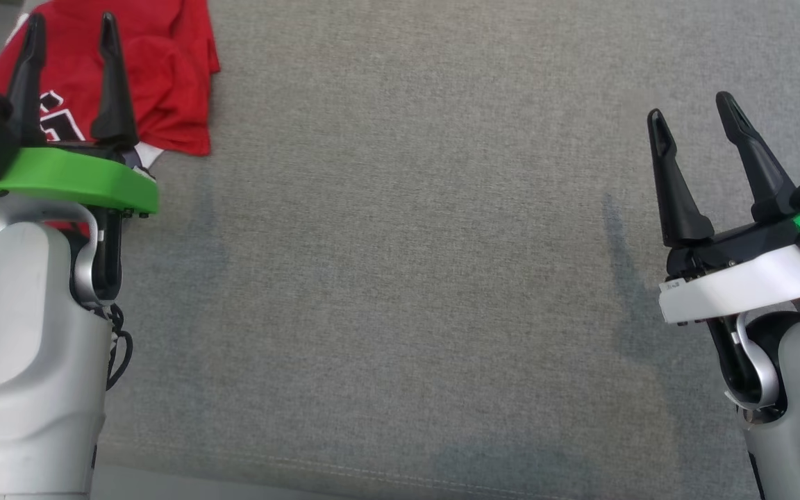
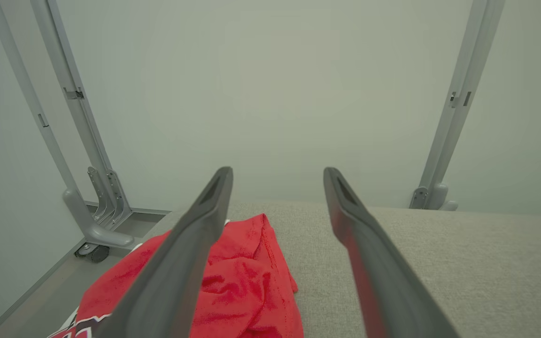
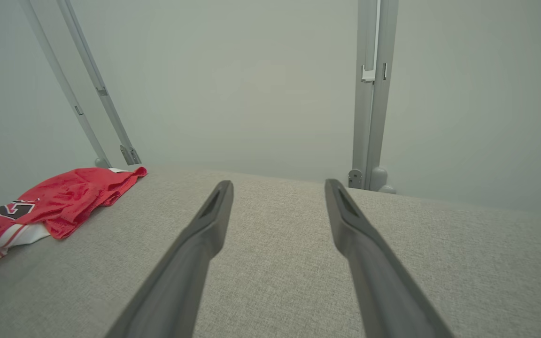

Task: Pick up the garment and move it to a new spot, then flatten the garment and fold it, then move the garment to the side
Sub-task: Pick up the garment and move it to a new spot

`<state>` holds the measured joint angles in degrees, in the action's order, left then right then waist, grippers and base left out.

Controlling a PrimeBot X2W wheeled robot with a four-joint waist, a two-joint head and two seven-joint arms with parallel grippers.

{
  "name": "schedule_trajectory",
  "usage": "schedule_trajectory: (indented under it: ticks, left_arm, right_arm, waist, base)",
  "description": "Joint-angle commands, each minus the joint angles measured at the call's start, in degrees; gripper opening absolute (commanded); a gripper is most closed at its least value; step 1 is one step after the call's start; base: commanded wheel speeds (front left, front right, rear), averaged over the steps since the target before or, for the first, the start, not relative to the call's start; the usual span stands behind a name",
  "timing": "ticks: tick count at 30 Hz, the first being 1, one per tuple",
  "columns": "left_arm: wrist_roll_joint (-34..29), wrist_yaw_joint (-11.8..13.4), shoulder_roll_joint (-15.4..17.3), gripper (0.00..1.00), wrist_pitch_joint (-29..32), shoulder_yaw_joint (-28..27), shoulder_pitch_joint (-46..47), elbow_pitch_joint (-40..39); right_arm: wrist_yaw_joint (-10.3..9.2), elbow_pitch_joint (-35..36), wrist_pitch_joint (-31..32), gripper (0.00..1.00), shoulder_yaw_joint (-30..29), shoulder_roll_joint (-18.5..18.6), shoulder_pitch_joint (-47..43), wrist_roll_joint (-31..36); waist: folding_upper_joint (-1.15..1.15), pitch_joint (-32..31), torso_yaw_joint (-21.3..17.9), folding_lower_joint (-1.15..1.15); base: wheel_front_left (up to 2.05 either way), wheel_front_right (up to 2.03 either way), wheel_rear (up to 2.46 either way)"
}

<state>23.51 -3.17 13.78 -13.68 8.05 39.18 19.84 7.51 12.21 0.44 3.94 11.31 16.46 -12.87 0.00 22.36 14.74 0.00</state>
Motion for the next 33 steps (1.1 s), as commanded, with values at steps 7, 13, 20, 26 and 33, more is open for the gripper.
schedule_trajectory:
  ticks: [7, 13, 20, 26, 33]
  left_arm:
    - [2.7, -2.6, 0.7, 1.0, 2.0, 0.7, 8.7, 22.5]
    - [5.1, -3.6, 0.3, 1.0, 3.8, 0.4, 13.4, 36.7]
    - [5.9, -3.8, -0.5, 0.0, 1.5, 0.8, 15.3, 46.1]
    - [5.0, -3.1, 0.3, 0.0, -1.4, -0.6, 13.4, 42.5]
    - [0.8, -0.6, 0.5, 0.0, -1.5, -6.2, 2.3, 22.9]
  right_arm:
    - [-0.05, -0.4, -1.4, 1.0, 0.9, -0.1, 2.8, 0.3]
    - [-0.04, -0.9, -2.0, 1.0, 1.6, -0.2, 3.9, 0.4]
    - [-0.05, -1.9, -2.6, 1.0, 1.2, -0.3, 4.1, 0.4]
    - [-0.05, -3.1, -3.6, 1.0, 0.8, -0.8, 2.7, 0.2]
    - [-0.04, -4.8, -4.6, 1.0, 0.2, -1.7, -0.1, -0.3]
  waist:
    - [0.0, 9.5, -7.3, 0.0]
    - [0.0, 11.4, -7.9, 0.0]
    - [0.0, 10.4, -7.1, 0.0]
    - [0.0, 6.6, -6.0, 0.0]
    - [0.0, -0.1, -5.5, 0.0]
  base:
    - [0.0, 0.0, 0.0]
    - [0.0, 0.0, 0.0]
    - [0.0, 0.0, 0.0]
    - [0.0, 0.0, 0.0]
    - [0.0, 0.0, 0.0]
